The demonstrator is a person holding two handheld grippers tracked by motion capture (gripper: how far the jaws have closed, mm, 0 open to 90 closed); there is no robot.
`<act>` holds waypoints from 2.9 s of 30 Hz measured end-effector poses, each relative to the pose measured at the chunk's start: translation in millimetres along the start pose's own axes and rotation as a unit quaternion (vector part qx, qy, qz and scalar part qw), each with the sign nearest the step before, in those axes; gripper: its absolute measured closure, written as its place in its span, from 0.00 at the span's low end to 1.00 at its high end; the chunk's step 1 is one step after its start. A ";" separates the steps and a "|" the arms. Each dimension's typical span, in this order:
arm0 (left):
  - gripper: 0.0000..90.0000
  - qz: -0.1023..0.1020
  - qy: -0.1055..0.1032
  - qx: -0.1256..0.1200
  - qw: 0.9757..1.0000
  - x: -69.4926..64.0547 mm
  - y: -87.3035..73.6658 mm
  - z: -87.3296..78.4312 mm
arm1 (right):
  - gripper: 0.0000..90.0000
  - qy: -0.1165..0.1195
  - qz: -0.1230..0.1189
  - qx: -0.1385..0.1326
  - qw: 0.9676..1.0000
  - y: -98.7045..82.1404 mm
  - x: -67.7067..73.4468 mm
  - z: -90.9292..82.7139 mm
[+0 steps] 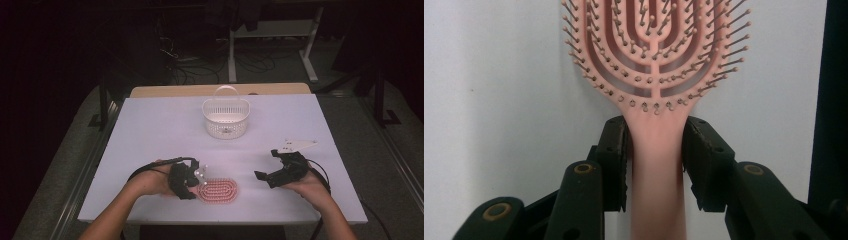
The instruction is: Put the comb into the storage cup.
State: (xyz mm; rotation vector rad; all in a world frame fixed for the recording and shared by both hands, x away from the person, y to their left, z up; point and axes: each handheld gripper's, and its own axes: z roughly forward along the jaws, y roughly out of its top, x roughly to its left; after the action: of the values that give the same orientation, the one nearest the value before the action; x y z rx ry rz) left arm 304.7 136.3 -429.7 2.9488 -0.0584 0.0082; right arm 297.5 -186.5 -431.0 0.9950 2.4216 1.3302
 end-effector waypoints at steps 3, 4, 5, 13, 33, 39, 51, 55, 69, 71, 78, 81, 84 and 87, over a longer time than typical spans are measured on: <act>0.74 -0.001 0.000 0.001 1.000 1.1 0.3 -0.1 | 0.00 0.000 0.000 0.000 1.000 0.0 -0.2 -0.1; 0.75 -0.002 -0.001 0.001 1.000 1.2 0.4 -0.1 | 0.00 0.000 -0.001 -0.001 1.000 0.0 -0.4 0.0; 0.75 -0.001 -0.001 0.002 1.000 1.1 0.5 -0.1 | 0.00 0.000 0.000 -0.001 1.000 0.0 -0.4 0.0; 0.77 0.000 0.007 0.010 1.000 -0.9 3.1 0.5 | 0.00 0.001 0.000 0.000 1.000 0.0 0.0 0.2; 0.79 -0.009 -0.009 -0.013 1.000 1.5 -1.6 -3.1 | 0.00 0.001 0.001 0.000 1.000 -0.2 -0.3 0.1; 0.79 -0.016 -0.009 -0.032 0.999 2.9 -4.7 -9.6 | 0.00 0.000 0.000 -0.001 1.000 -0.2 -0.6 -0.1; 0.78 -0.035 0.001 -0.088 0.996 8.6 -15.3 -24.7 | 0.00 0.000 0.000 -0.001 1.000 -0.2 -0.5 -0.2; 0.78 -0.041 -0.001 -0.107 0.993 10.3 -18.6 -27.7 | 0.00 0.000 0.000 -0.001 1.000 -0.2 -0.4 -0.2; 0.78 -0.056 0.000 -0.153 0.987 16.8 -29.2 -33.5 | 0.00 0.001 0.000 -0.003 1.000 -1.3 -1.3 -0.8; 0.78 -0.060 0.002 -0.160 0.985 17.4 -30.9 -33.8 | 0.00 0.001 0.001 -0.004 1.000 -1.3 -1.1 -0.6; 0.78 -0.069 0.006 -0.187 0.980 20.0 -35.8 -35.2 | 0.00 0.003 0.001 -0.005 1.000 -1.0 -0.3 0.3; 0.78 -0.076 0.010 -0.198 0.977 21.4 -38.2 -36.4 | 0.00 0.004 0.000 -0.005 1.000 -1.1 -0.1 0.4; 0.78 -0.081 0.012 -0.209 0.974 22.8 -40.2 -37.8 | 0.00 0.005 0.001 -0.008 1.000 -1.0 -0.7 -0.1; 0.78 -0.091 0.017 -0.224 0.970 24.4 -42.8 -40.0 | 0.00 0.005 0.003 -0.008 1.000 -1.1 -1.2 -0.2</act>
State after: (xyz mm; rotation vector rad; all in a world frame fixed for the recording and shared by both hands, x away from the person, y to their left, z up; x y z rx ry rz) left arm 330.7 185.0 -398.4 2.4907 0.1904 0.0164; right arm 297.8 -187.9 -431.9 0.9964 2.4129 1.3572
